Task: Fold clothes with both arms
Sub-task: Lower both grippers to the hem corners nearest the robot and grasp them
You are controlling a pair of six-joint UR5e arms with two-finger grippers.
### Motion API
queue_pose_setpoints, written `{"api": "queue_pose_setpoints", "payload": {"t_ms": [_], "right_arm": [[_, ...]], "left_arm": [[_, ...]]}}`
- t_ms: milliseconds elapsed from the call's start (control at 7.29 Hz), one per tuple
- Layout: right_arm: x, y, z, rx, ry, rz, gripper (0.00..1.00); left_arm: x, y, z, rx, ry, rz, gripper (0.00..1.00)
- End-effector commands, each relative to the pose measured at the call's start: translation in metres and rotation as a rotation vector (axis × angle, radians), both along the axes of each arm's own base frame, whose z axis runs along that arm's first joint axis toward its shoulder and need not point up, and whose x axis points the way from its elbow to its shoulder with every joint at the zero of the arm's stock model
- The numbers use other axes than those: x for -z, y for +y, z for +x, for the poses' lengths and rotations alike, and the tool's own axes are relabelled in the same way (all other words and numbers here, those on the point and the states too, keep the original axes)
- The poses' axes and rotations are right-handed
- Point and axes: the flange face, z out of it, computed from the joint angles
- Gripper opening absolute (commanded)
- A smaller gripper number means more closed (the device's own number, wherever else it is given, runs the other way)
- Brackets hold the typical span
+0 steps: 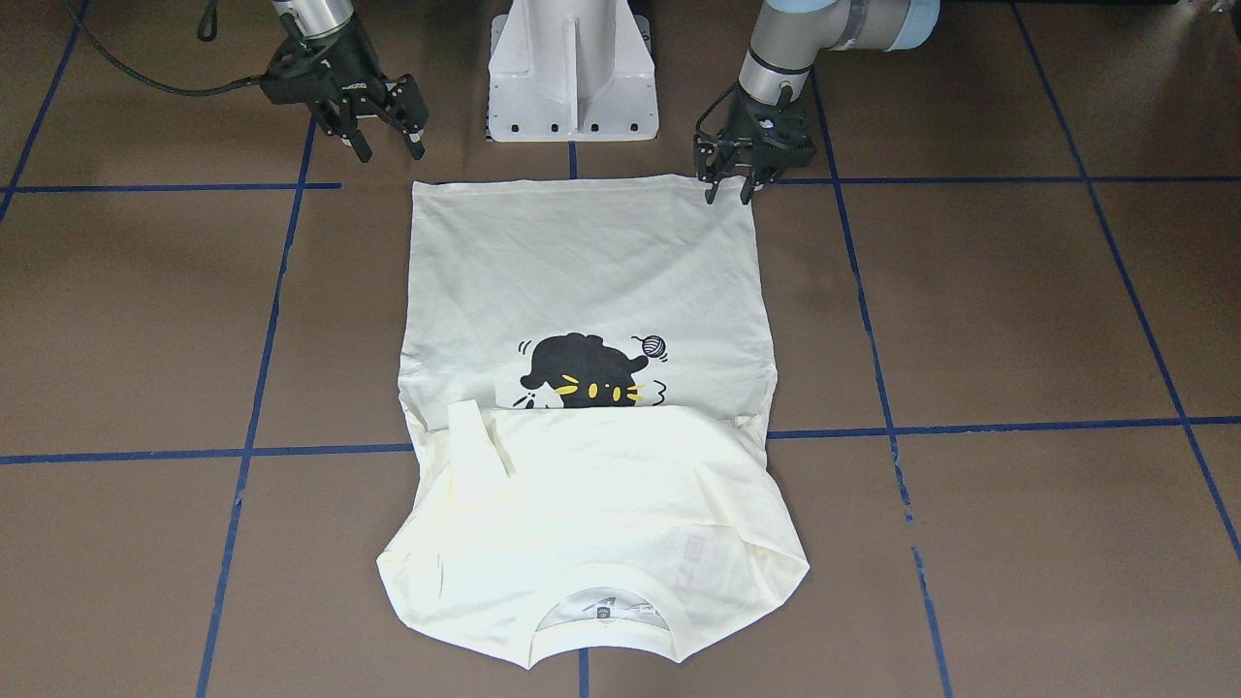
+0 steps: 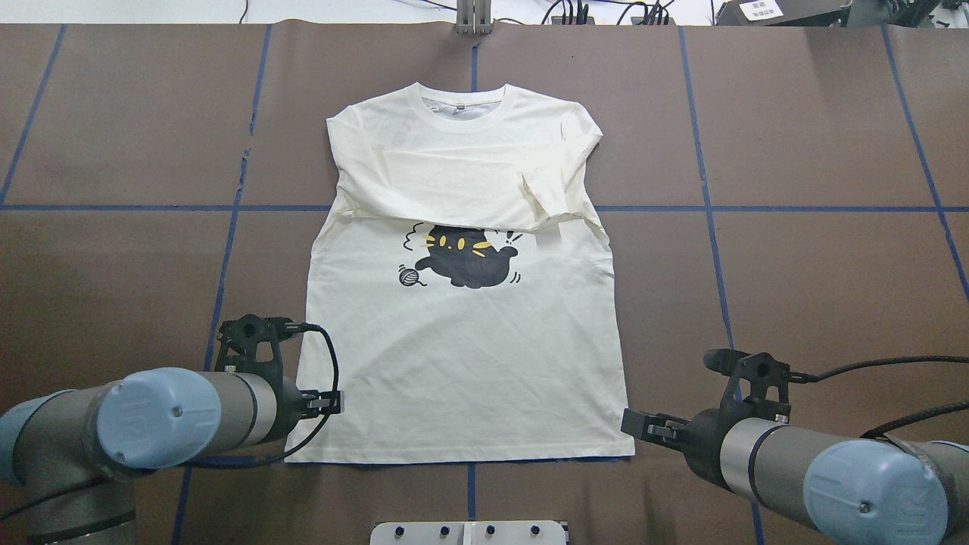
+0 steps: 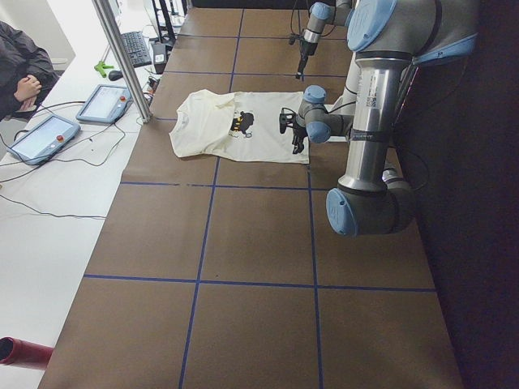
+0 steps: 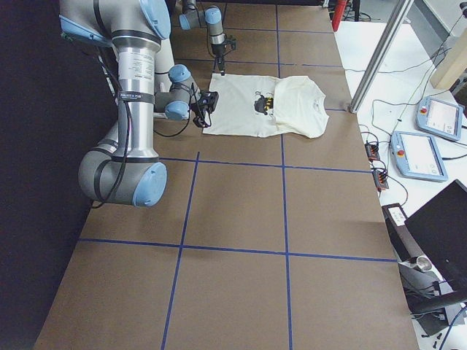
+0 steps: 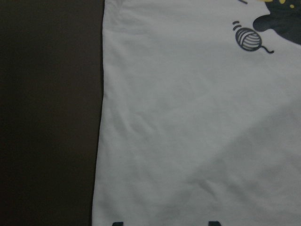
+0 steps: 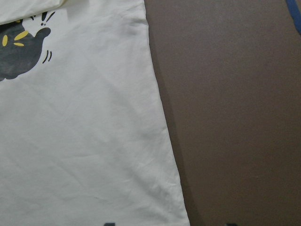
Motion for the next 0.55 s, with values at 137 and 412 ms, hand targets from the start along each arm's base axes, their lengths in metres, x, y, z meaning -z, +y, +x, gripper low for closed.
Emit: {"api": "queue_pose_setpoints", "payload": {"t_ms": [137,412], "right_arm": [[-0.001,0.0,0.0,-0.003,0.003,0.0,0.84],[-0.001,-0.001,0.0,-0.009,0.004,0.005,0.84]], "left_arm": [[-0.018,0.024,0.006,-0.032,-0.038,-0.011,0.57],[-0.027,0.026,0.003,-0.035,-0.058,-0.015,0.55]]}}
